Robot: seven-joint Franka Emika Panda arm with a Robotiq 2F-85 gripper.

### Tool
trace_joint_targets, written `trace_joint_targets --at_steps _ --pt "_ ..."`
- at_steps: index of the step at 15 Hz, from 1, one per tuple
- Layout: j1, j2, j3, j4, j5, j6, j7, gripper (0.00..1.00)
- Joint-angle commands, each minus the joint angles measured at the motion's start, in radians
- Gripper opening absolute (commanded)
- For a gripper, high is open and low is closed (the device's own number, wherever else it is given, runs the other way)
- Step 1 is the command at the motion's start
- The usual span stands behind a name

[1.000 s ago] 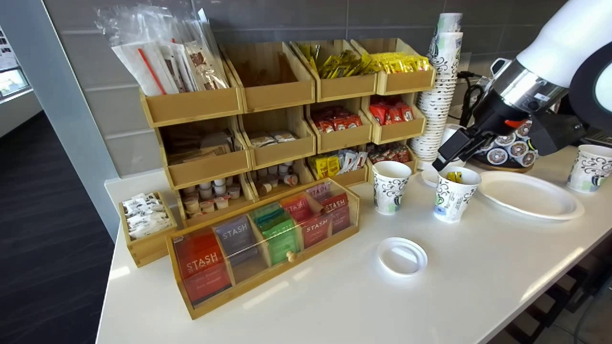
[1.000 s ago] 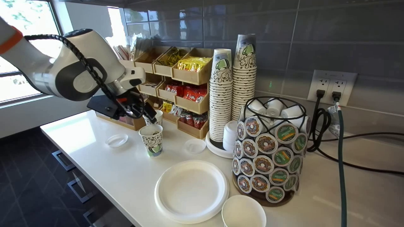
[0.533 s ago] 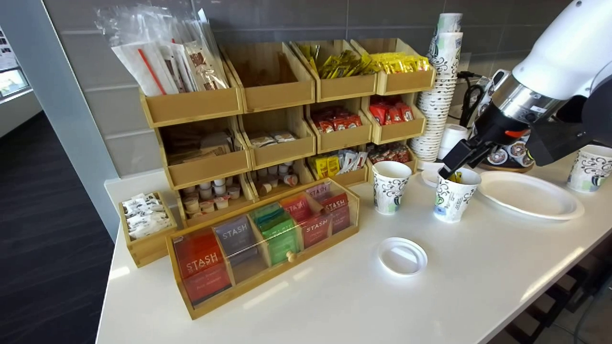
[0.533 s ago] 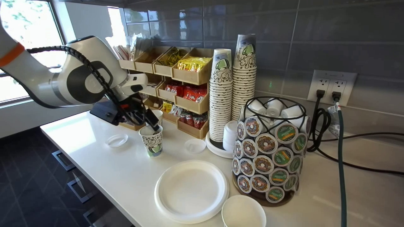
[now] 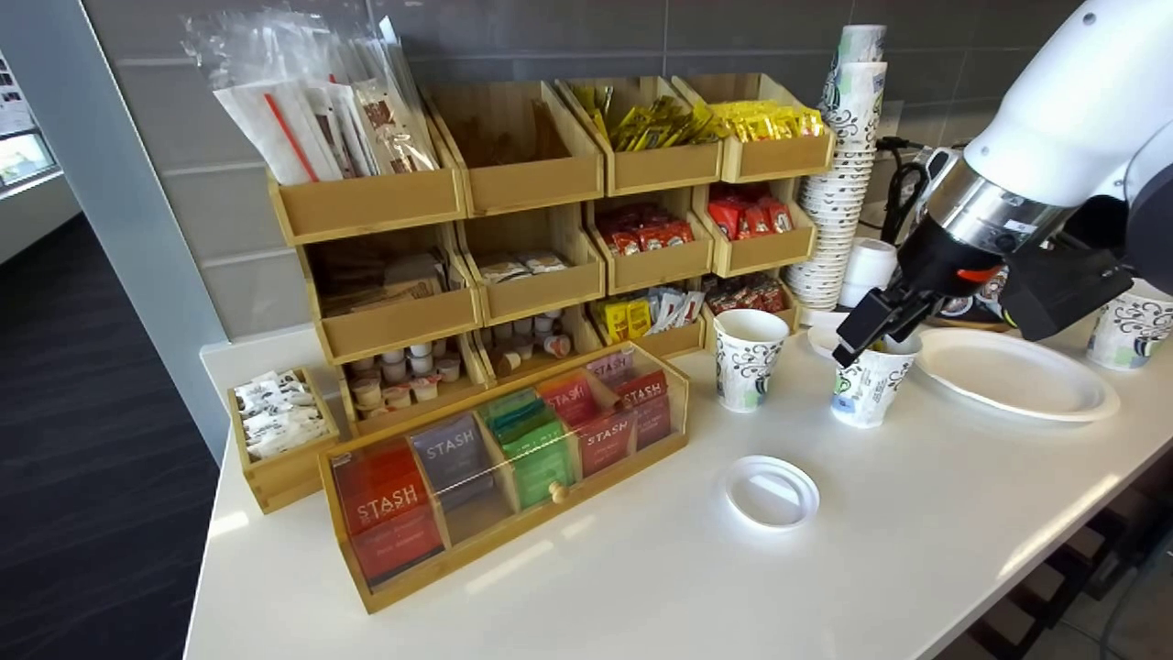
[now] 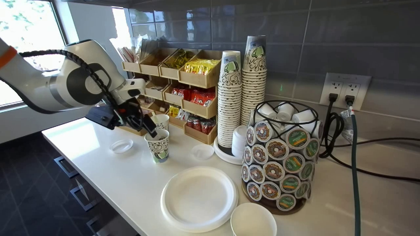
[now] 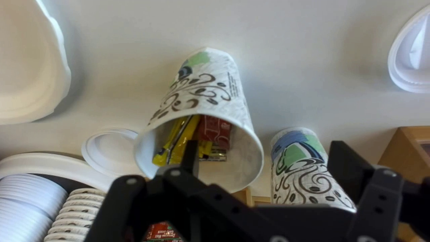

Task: Pick up the paper cup with sachets in it and pour the contents of the cup onto the white plate

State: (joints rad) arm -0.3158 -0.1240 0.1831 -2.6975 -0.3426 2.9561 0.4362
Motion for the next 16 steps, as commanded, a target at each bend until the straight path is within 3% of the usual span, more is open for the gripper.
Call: trace_joint_targets --at_steps 1,4,10,13,16 --pt "-0.021 0.013 0.032 0.009 -0.064 -0.001 0.063 0.7" --pt "-0.03 0.016 0.043 0.016 -0.104 -0.003 0.097 0.44" --pt "-0.058 0.017 0.047 0.033 -0.178 -0.014 0.171 0.01" --pt "-0.076 0.022 0.045 0.047 -0.209 -0.025 0.207 0.0" --pt "-0.07 0.037 0.032 0.071 -0.164 -0.061 0.197 0.01"
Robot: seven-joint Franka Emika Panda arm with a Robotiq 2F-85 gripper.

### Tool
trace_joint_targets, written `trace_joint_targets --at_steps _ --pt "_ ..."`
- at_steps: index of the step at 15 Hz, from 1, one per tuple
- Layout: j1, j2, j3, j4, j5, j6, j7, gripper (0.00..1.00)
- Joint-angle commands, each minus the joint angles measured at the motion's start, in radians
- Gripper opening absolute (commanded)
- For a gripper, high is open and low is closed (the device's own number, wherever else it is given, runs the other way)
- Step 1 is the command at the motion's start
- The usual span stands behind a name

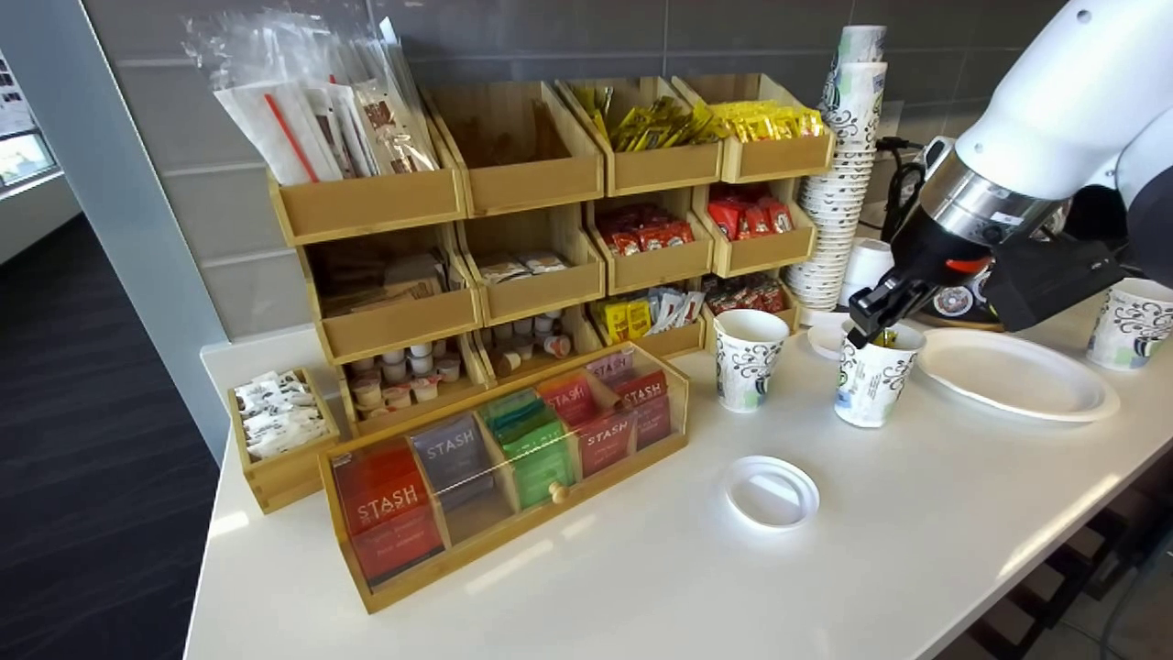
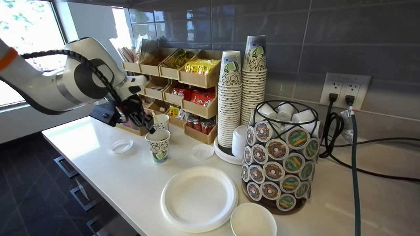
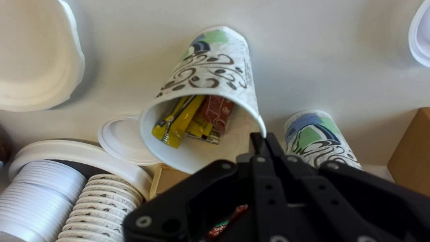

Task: Pick up the paper cup with sachets in it and pour the contents of the cup onto the white plate

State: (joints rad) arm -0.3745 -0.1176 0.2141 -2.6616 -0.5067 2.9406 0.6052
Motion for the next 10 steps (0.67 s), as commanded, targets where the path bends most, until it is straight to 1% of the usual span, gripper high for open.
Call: trace_joint_targets --at_steps 1,2,3,4,5,7,10 --pt "-0.007 0.026 -0.006 0.041 0.027 -0.058 0.02 0.01" --pt "-0.005 0.019 -0.012 0.045 0.048 -0.074 0.016 0.01" --pt "0.007 0.007 -0.025 0.043 0.104 -0.093 -0.016 0.01" --pt "0.026 -0.002 -0.04 0.039 0.187 -0.111 -0.071 0.01" --pt "0.096 -0.017 -0.118 0.037 0.242 -0.129 -0.103 0.01" --pt "0.14 -0.051 -0.18 0.022 0.405 -0.167 -0.222 0.01" --pt "0.186 -0.101 -0.274 0.011 0.593 -0.213 -0.36 0.01"
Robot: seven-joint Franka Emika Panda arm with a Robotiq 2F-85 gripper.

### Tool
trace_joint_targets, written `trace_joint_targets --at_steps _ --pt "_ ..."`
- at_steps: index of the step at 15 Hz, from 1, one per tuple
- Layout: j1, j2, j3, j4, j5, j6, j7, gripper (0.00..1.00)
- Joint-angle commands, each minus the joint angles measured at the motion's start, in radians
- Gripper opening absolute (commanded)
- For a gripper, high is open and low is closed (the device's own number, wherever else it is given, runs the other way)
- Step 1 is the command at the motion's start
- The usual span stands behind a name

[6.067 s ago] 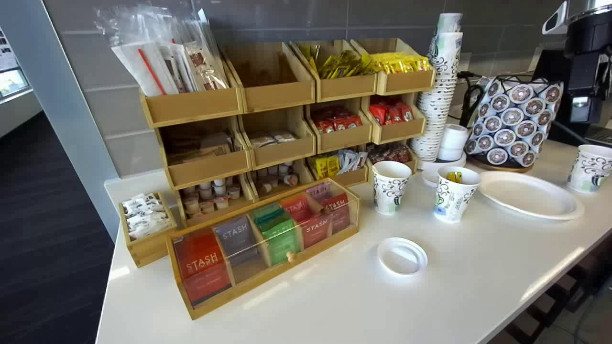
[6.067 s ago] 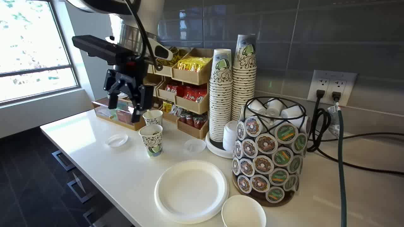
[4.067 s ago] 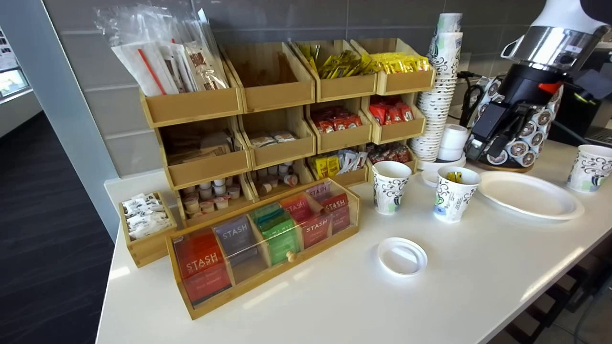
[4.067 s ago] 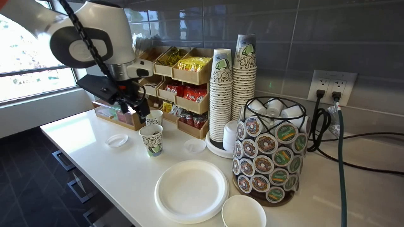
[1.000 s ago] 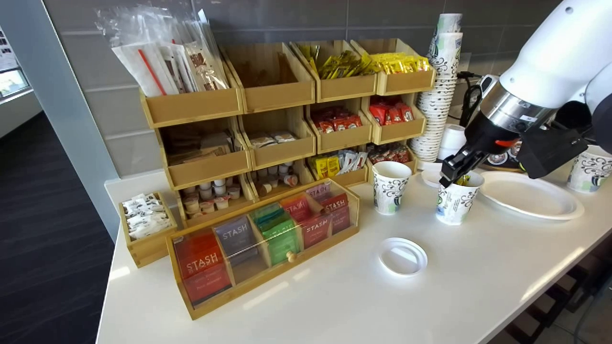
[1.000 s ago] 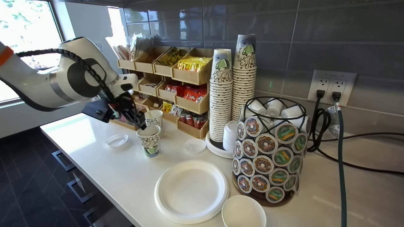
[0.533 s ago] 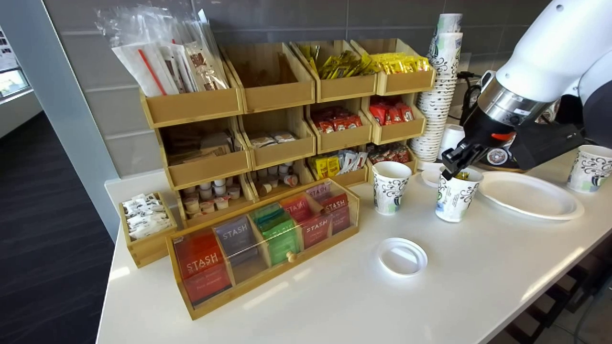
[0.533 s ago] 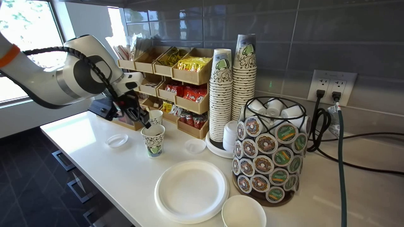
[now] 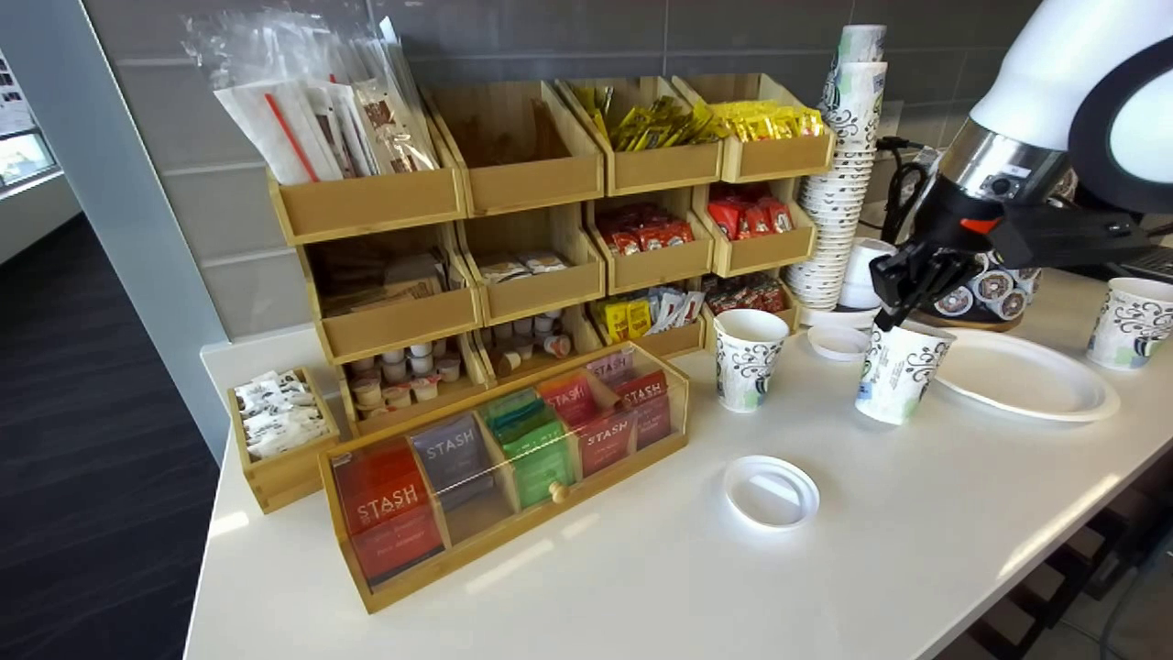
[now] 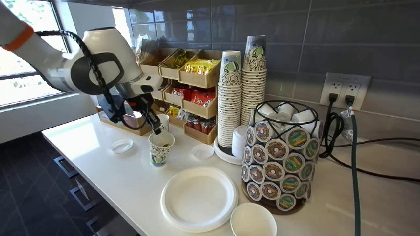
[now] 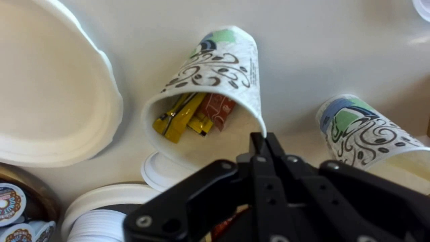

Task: Pick up the paper cup with sachets in it and pour the contents of the cup onto the white plate

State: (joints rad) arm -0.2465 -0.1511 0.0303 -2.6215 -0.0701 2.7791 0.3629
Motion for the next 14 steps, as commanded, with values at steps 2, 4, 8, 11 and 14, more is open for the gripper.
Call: trace_joint_targets --at_steps 2,4,8,11,14 --pt "0.074 -0.11 -0.145 -0.047 0.251 -0.057 -0.189 0.01" --pt "0.096 -0.166 -0.205 -0.075 0.352 -0.065 -0.278 0.01" --pt "0.116 -0.279 -0.321 -0.152 0.492 -0.063 -0.391 0.01" --pt "0.118 -0.302 -0.434 -0.131 0.61 -0.123 -0.506 0.01" --pt "0.11 -0.348 -0.556 -0.133 0.709 -0.202 -0.614 0.01"
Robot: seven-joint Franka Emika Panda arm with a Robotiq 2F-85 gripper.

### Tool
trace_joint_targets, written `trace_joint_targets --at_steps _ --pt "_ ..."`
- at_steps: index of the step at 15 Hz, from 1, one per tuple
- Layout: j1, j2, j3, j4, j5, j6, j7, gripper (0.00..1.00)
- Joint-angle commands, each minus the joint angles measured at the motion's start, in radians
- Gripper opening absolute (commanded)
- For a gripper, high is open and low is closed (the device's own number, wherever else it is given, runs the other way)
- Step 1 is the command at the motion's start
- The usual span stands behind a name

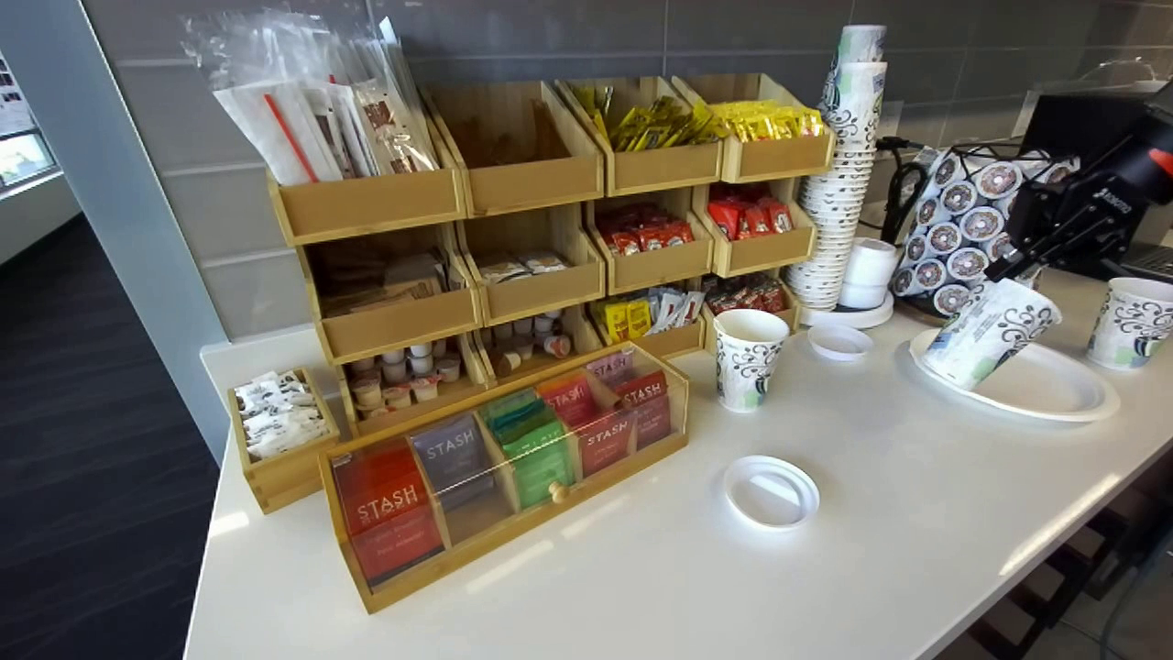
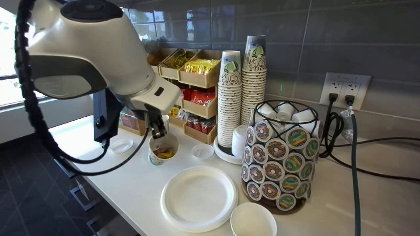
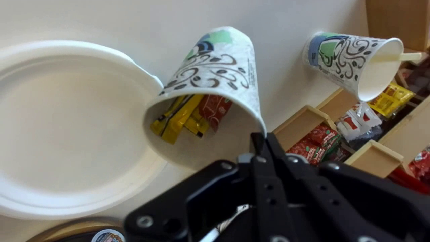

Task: Pick up the paper cup with sachets in it and pour the contents of the cup onto the white plate

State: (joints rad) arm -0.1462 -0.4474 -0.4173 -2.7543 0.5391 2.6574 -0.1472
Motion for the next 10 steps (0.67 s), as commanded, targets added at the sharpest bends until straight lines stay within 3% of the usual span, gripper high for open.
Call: trace_joint_targets --at_steps 1,6,10 --pt "0.006 -0.054 -0.151 0.004 0.13 -0.109 -0.139 0.01" --pt "-0.01 -0.044 -0.326 0.016 0.283 -0.267 -0.316 0.01" --pt "0.016 0.008 -0.427 0.052 0.481 -0.362 -0.463 0.01"
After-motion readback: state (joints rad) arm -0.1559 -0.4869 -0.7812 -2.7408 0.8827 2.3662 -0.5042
